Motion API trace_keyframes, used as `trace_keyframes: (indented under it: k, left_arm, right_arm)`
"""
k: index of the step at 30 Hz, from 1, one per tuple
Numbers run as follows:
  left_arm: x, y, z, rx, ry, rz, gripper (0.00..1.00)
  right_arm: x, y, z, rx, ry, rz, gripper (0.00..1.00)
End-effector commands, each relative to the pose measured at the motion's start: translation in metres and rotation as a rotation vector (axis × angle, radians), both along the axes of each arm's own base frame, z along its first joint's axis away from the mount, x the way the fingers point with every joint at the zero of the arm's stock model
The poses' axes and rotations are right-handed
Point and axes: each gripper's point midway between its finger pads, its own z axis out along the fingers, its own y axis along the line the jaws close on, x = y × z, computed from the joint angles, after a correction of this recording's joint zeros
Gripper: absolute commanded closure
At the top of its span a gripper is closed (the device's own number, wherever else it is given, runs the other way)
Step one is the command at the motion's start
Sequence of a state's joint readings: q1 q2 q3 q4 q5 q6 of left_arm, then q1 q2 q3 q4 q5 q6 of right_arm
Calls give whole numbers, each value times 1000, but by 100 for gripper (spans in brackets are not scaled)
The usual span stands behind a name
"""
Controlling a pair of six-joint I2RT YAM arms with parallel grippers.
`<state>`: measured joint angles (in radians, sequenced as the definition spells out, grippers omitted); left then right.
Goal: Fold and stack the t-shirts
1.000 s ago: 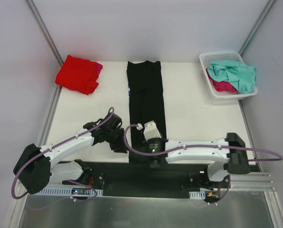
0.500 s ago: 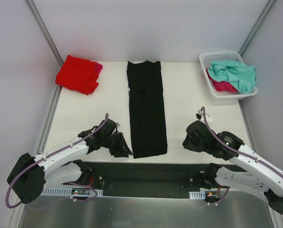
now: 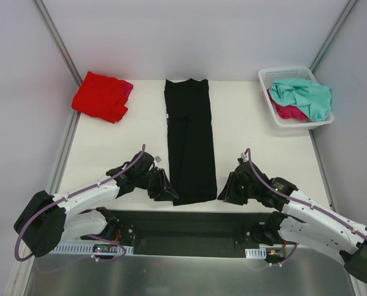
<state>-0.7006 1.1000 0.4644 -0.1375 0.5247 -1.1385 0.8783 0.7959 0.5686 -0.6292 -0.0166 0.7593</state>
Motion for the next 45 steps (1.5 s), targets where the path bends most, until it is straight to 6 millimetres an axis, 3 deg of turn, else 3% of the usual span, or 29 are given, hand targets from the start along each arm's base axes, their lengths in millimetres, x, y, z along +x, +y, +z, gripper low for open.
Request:
trace_keyframes:
  k: [1,9,16,21,30,45]
  left_arm:
    - [3,-13,11,-89,-17,-19,71]
    - [3,-13,3,-76,-5,-16,71]
    - [7,-17,0,-89,-16,-23,72]
    - [14,-12,-10,-64,-42,-5,72]
    - [24,3,-30,-23,-58,40,73]
    - [12,21,-43,55,-33,60,72]
  right_arm:
    - [4,22,14,141,4,23,67]
    - [9,18,10,138,21,-11,67]
    - [10,13,-22,187,81,-51,67]
    - [22,5,-28,189,76,-69,67]
    - [40,4,-33,175,76,-34,67]
    - [64,13,-30,175,77,24,68]
